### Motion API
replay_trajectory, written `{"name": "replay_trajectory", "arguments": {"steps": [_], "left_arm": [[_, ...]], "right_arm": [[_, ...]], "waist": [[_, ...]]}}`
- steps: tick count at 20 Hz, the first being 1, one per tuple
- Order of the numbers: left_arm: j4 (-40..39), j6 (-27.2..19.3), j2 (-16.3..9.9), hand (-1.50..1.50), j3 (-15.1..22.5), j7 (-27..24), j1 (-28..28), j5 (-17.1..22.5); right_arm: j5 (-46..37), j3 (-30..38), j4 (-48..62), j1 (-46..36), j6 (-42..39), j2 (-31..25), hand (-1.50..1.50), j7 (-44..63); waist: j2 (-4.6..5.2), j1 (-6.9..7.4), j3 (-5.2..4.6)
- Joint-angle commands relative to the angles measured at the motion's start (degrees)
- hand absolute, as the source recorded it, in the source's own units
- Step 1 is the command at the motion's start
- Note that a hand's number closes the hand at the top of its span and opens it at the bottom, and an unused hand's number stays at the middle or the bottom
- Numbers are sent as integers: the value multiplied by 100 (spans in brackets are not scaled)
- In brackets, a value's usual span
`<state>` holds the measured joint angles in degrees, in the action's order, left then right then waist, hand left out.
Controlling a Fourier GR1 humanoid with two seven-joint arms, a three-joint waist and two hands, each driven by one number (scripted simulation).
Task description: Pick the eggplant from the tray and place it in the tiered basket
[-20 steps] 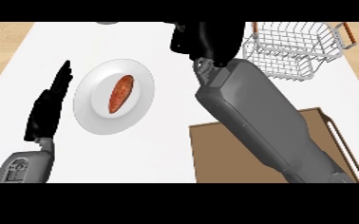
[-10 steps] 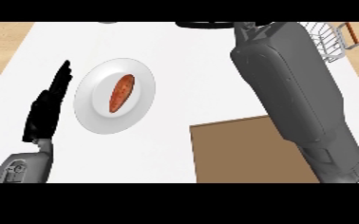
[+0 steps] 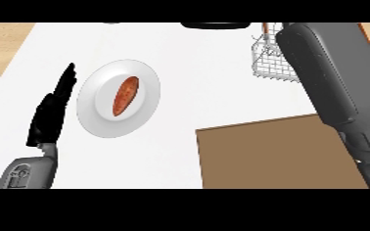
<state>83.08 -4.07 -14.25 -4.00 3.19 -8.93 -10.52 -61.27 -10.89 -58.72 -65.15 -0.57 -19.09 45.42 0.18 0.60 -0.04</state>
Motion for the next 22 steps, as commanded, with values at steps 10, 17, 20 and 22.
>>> {"name": "replay_trajectory", "arguments": {"steps": [10, 17, 20, 22], "left_arm": [[429, 262, -134, 0, -144, 191, 113, 105], [-6, 322, -159, 0, -299, 229, -253, 132], [135, 177, 0, 0, -182, 7, 125, 26], [-78, -22, 150, 0, -51, -27, -124, -181]], "right_arm": [[146, 683, 1074, 369, 198, -739, 150, -1744], [504, 1138, 1496, 284, 60, -621, 150, -2139], [1071, 1653, 1583, 757, 142, -547, 150, -2147], [1204, 1880, 1909, 822, 358, -416, -150, -2065]], "waist": [[-8, 21, 5], [-2, -3, 3], [-13, -17, 8], [20, -20, 7]]}}
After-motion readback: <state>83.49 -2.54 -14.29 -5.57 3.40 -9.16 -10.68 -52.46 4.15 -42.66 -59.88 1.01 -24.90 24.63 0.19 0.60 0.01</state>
